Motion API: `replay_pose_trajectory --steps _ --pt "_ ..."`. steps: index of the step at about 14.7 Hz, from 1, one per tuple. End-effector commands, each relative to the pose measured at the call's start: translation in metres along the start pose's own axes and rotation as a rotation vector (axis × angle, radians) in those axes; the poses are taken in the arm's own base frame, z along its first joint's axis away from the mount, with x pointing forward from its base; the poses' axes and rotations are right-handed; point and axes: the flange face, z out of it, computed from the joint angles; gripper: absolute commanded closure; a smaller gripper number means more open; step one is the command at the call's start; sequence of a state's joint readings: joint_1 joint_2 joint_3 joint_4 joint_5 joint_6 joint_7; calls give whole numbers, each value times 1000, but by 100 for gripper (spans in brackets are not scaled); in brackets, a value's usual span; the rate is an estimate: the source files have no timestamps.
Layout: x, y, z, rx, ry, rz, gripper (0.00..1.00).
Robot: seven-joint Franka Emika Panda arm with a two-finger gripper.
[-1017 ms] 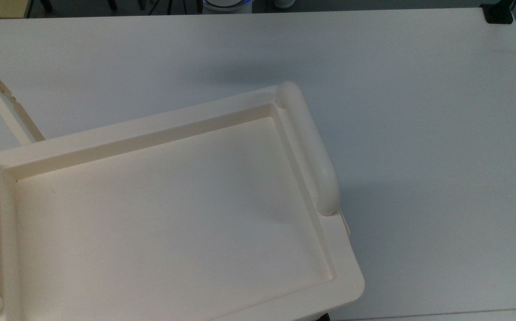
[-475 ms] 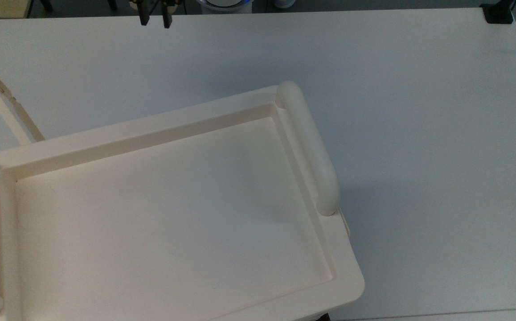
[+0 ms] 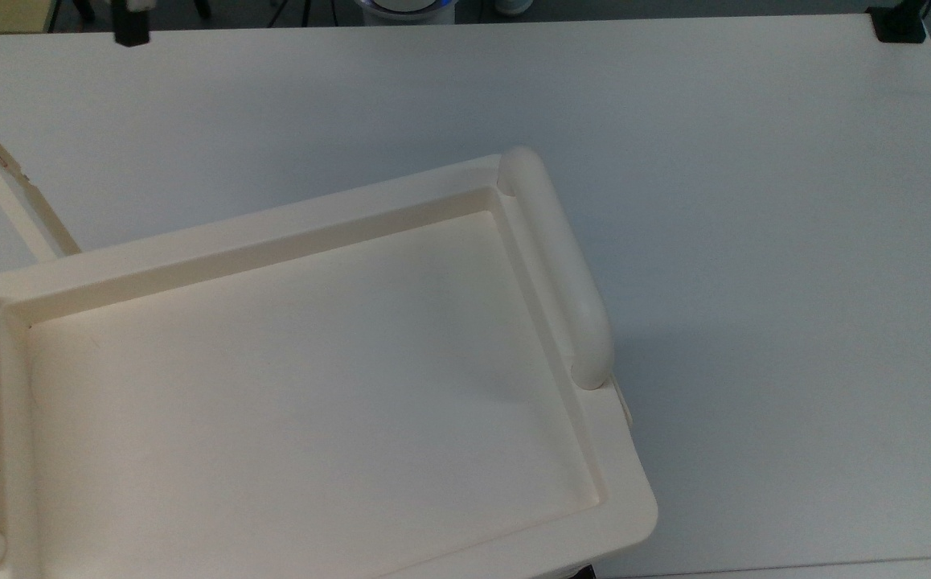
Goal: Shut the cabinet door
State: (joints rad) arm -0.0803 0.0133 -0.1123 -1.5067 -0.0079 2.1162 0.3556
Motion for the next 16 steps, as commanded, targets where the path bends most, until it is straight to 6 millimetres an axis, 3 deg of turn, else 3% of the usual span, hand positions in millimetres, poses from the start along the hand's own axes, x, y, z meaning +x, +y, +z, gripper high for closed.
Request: replay_pose_trajectory --steps 1,4,11,16 --pt "35 27 2 12 134 159 100" --pt "52 51 13 17 222 226 100" --pt "71 104 61 -47 307 287 100" --pt "68 108 67 -58 296 283 100"
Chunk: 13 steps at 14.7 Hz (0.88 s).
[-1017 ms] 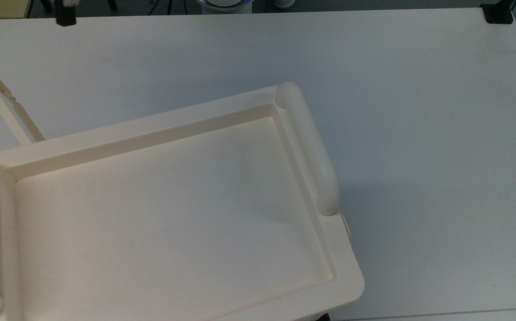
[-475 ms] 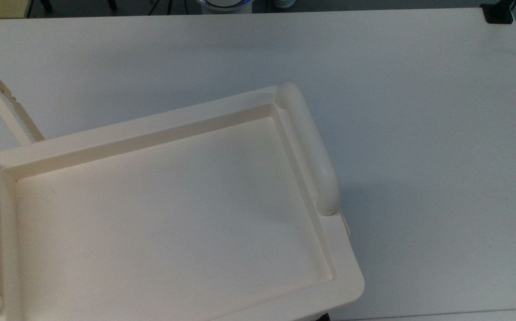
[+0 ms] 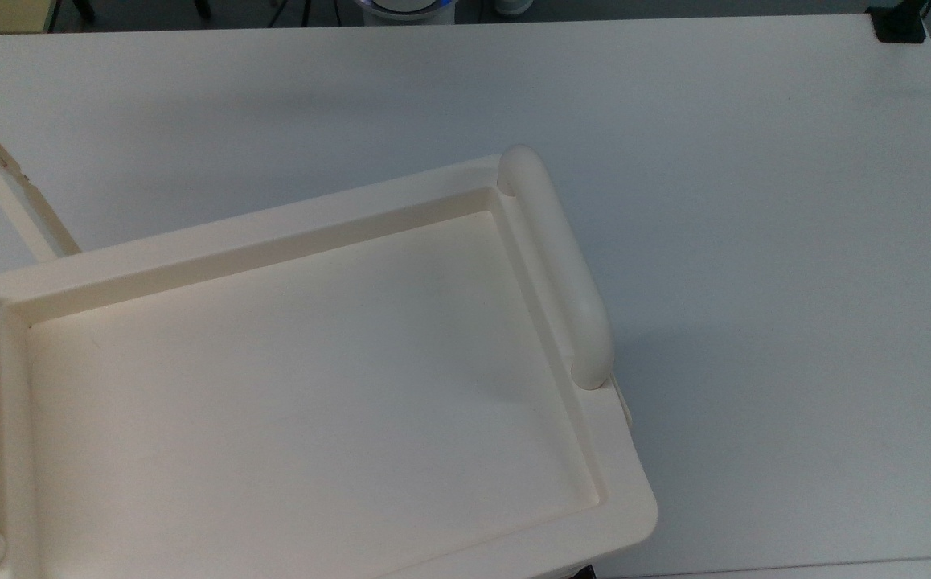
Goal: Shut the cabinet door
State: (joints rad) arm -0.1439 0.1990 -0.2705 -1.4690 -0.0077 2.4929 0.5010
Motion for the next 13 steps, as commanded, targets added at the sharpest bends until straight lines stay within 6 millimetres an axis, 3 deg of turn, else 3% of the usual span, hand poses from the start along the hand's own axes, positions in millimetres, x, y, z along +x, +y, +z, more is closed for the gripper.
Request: replay_pose_trajectory --steps 1,10,13 --pt "-3 -5 1 11 2 7 100" --pt "-29 -16 7 -5 -93 -14 100" --pt "-49 -41 3 2 -170 -46 100"
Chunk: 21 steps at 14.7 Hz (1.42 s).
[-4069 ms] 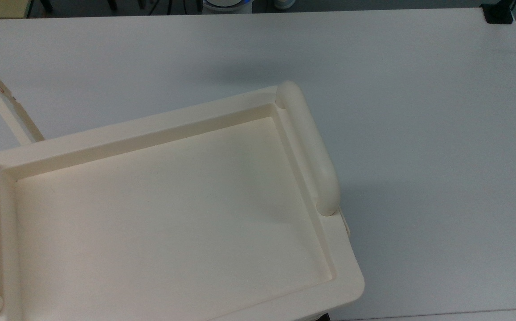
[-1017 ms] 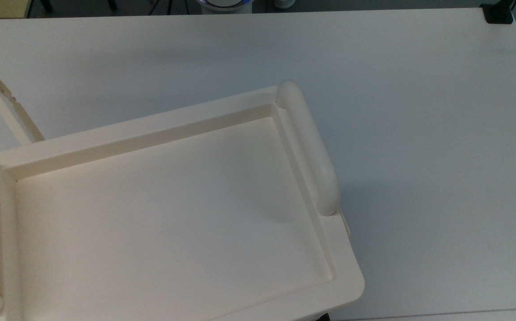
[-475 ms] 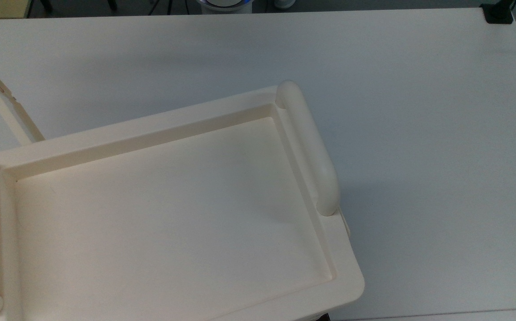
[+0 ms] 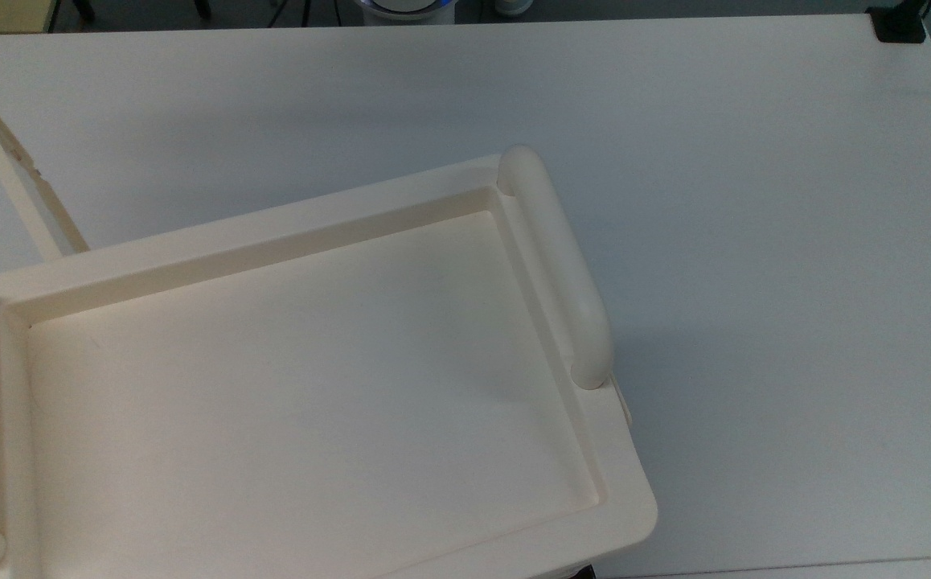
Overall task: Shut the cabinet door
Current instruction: 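Push the door with the gripper, swinging it shut against the cabinet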
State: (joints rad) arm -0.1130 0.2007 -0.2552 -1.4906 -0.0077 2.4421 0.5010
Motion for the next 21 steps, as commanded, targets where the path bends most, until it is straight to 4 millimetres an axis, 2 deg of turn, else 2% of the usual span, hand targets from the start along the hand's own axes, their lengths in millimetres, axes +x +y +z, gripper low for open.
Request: replay_pose_trajectory --steps 1,11,16,21 --pt "-28 -30 -9 12 -108 -26 100" --pt "-88 -109 -14 97 -220 -101 100" --pt "-99 -139 -21 153 -217 -61 100" --pt "-93 -159 -22 282 -95 51 100"
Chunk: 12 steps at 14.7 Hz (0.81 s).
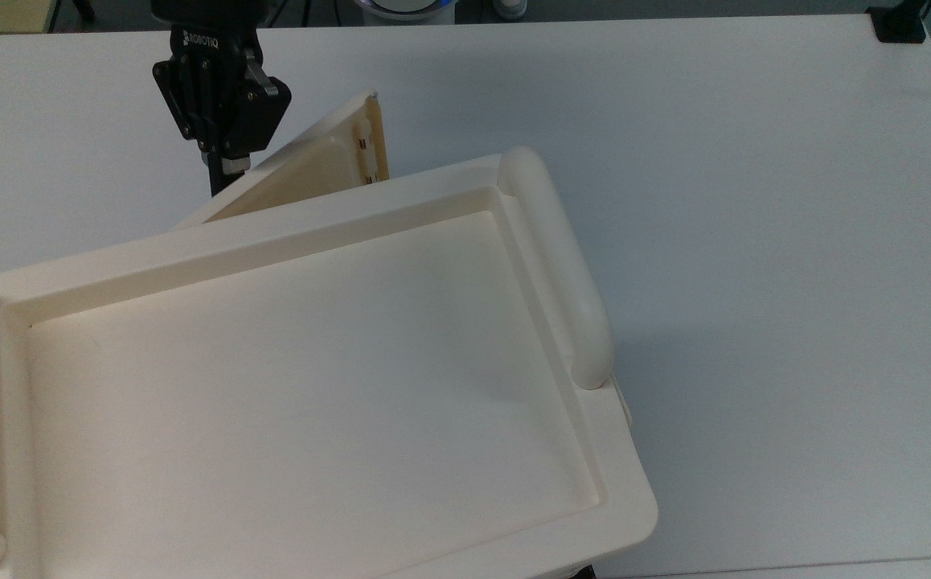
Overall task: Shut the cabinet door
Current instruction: 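Push the door with the gripper, swinging it shut against the cabinet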
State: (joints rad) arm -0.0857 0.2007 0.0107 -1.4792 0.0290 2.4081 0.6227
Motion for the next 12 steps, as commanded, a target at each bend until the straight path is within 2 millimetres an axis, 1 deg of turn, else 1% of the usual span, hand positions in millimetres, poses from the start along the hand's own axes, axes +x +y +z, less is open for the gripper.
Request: replay_pose_trajectory --steps 1,3,4,5,7,9,12 --pt "5 -14 6 104 96 74 100" --pt "7 -15 9 131 132 75 100" --pt "7 -14 16 137 142 76 100" --pt "7 -15 19 148 155 75 100" --pt "-1 -21 29 157 150 67 100" --pt "-3 -20 36 155 147 66 100" --pt "-3 -23 36 180 173 75 100"
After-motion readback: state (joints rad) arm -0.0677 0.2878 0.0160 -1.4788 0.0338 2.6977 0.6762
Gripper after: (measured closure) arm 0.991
